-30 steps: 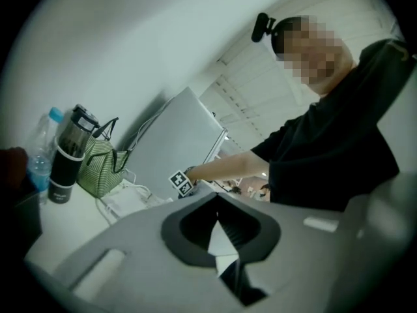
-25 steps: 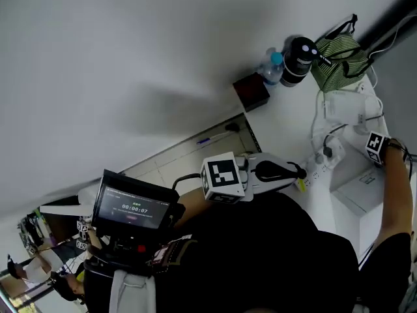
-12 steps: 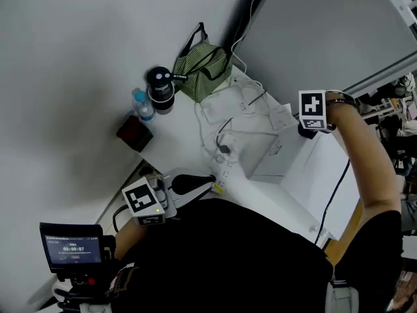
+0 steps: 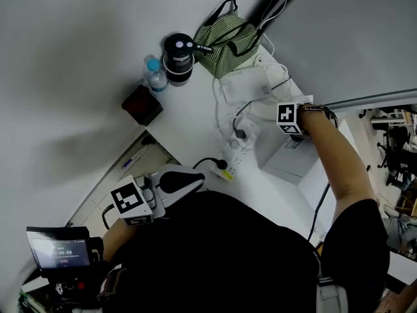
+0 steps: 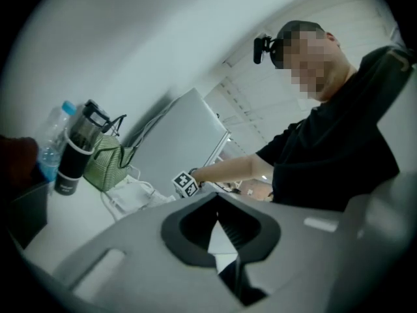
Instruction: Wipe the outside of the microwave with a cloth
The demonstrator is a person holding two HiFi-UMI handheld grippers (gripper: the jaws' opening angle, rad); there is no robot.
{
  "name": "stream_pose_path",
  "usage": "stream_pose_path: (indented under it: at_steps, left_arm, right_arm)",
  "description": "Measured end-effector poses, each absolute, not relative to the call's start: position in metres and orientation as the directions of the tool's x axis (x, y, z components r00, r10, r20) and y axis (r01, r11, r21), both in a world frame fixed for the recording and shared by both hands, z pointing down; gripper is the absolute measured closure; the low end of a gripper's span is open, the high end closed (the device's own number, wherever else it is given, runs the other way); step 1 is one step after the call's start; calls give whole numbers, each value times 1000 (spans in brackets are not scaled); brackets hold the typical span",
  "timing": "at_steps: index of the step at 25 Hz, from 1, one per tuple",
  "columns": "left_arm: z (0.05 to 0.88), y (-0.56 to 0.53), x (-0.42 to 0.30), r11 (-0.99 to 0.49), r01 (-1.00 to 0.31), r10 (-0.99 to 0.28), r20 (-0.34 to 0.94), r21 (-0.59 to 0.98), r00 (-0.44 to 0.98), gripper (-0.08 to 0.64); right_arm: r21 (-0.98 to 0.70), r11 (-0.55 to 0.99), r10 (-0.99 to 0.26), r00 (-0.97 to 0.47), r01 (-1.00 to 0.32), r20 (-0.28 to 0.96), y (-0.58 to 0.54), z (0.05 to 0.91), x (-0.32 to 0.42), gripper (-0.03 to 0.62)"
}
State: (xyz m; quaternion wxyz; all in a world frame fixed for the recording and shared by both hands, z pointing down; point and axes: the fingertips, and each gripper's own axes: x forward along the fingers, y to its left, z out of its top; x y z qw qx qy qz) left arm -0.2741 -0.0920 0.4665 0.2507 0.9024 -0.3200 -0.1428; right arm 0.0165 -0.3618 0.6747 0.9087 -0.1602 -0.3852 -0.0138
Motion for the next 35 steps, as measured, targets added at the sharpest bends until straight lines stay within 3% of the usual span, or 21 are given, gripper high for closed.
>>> stream_pose_path:
  at_steps: [4, 7, 13, 17, 22, 30, 35]
  left_arm:
    - [486, -80, -291, -624, -544, -687, -63, 560, 724, 557]
    - [487, -80, -288, -638, -535, -678, -76, 554, 731, 557]
    - [446, -96, -265, -730, -469, -610, -163, 497, 776, 557]
    - [428, -99, -249, -778, -424, -557, -197, 464, 807, 557]
    - [434, -94, -248, -772, -419, -556, -189, 478, 809, 557]
    - [484, -73, -285, -650, -509, -665, -99, 565, 740, 557]
    - [495, -64, -293, -627, -523, -682, -82, 578, 727, 557]
  right_arm:
    - [-269, 951, 84, 711, 151, 698, -363, 726, 15, 537]
    - [-259, 955, 98, 673, 143, 733, -359, 718, 9, 535]
    - [-269, 942, 132, 516, 200, 846, -322, 548, -28, 535]
    - [-277, 930, 86, 591, 241, 802, -301, 494, -14, 535]
    - [-293, 927, 87, 628, 233, 774, -297, 549, -6, 535]
    - [-342, 912, 80, 718, 228, 691, -303, 707, -6, 537]
    - [-328, 919, 110, 658, 217, 745, -292, 745, -18, 535]
